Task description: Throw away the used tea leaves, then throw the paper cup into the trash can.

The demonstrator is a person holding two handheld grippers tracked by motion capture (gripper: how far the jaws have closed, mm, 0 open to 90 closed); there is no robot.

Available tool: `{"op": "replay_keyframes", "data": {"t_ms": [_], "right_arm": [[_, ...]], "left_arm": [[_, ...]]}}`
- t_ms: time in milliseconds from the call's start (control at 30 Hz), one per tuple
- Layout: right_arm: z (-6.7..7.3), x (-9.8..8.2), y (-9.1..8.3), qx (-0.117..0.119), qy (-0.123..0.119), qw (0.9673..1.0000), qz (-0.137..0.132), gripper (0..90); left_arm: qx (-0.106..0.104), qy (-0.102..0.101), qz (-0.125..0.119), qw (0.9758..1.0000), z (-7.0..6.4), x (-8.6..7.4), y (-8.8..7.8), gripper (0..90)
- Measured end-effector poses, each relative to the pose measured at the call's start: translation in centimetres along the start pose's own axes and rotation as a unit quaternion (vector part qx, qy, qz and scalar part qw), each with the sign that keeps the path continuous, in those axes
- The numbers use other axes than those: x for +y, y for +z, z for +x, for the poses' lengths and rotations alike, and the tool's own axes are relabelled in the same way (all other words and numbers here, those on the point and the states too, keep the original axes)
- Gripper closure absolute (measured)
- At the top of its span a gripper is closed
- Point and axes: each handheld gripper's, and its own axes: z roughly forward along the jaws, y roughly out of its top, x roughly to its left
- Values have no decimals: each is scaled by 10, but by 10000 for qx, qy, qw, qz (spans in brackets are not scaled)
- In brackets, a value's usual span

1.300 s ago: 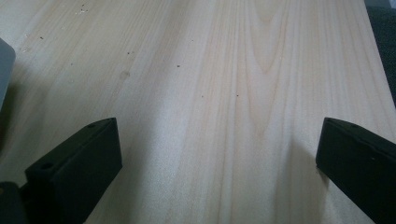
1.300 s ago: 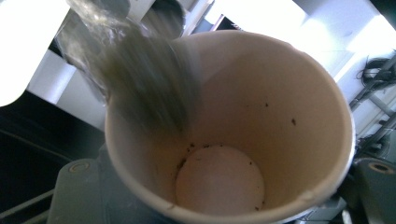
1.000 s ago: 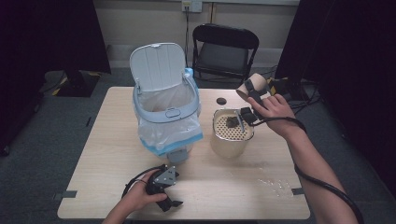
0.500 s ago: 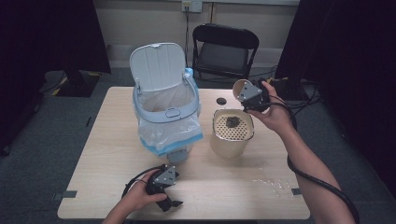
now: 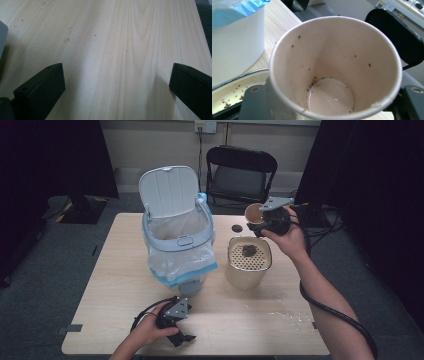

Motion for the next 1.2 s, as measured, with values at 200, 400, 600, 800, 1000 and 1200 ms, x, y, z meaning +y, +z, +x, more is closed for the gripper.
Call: {"op": "replay_keyframes", "data": {"t_ms": [200, 400, 600, 800, 1000, 1200], "right_arm": [[5, 4, 2, 160, 117, 9998, -31, 282], [8, 12, 1, 246, 45, 9997, -30, 280], [7, 20, 0, 358, 161, 9992, -99, 280], [6, 28, -1, 402, 213, 9989, -124, 279], [7, 37, -2, 485, 258, 9984, -138, 279], [7, 46, -3, 593, 356, 9975, -170, 277]], "left_arm": [[2, -1, -1, 10000, 0, 0, 0, 0], [-8, -3, 7, 10000, 0, 0, 0, 0], [-11, -4, 3, 10000, 0, 0, 0, 0], [17, 1, 31, 10000, 0, 0, -1, 0], [19, 5, 46, 10000, 0, 1, -1, 0], [15, 0, 30, 10000, 0, 0, -1, 0]]}}
